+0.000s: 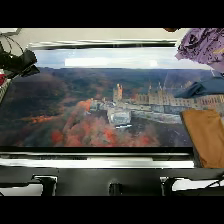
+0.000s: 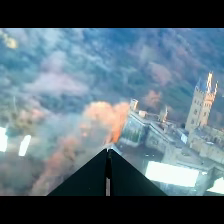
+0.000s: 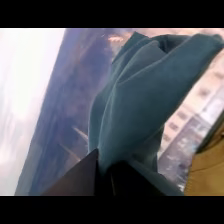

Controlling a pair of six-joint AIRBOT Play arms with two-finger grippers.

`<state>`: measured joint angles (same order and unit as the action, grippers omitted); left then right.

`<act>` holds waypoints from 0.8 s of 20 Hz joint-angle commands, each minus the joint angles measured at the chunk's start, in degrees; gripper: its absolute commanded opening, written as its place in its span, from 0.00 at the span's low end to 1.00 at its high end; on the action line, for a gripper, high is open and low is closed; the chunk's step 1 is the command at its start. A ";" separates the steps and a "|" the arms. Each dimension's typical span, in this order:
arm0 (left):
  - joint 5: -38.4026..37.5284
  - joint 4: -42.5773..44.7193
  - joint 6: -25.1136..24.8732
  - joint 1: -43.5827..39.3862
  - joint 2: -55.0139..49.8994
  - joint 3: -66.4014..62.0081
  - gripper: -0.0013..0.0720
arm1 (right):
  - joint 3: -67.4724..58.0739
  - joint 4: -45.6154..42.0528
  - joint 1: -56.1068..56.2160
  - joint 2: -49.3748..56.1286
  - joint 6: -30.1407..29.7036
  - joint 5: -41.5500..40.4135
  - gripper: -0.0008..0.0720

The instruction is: Fold the clothes and pants, and hang the long-sleeved shirts on hangers.

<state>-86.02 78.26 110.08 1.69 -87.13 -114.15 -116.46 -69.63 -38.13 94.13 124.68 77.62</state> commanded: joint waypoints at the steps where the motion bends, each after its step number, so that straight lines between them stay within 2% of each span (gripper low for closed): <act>1: -0.11 -0.02 0.50 0.02 0.00 0.00 0.04 | -0.04 -6.60 -0.28 -3.52 4.33 4.02 0.04; 7: -1.75 -0.02 0.48 0.02 0.02 0.00 0.04 | -0.04 -10.45 -0.26 -5.95 4.79 16.41 0.04; 11: -3.02 0.00 0.46 0.02 0.02 0.00 0.04 | -0.04 -12.72 -0.26 -7.78 3.32 20.44 0.04; 13: -3.04 0.00 0.46 0.02 0.02 0.00 0.04 | 0.09 -14.67 -0.26 -8.09 0.85 23.17 0.04; 16: -3.08 0.00 0.46 0.02 0.02 0.00 0.04 | 1.68 -18.82 -0.26 -8.37 -5.86 27.17 0.04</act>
<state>-88.82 78.24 110.54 1.69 -87.13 -114.15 -115.94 -84.18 -38.35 86.28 124.40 99.94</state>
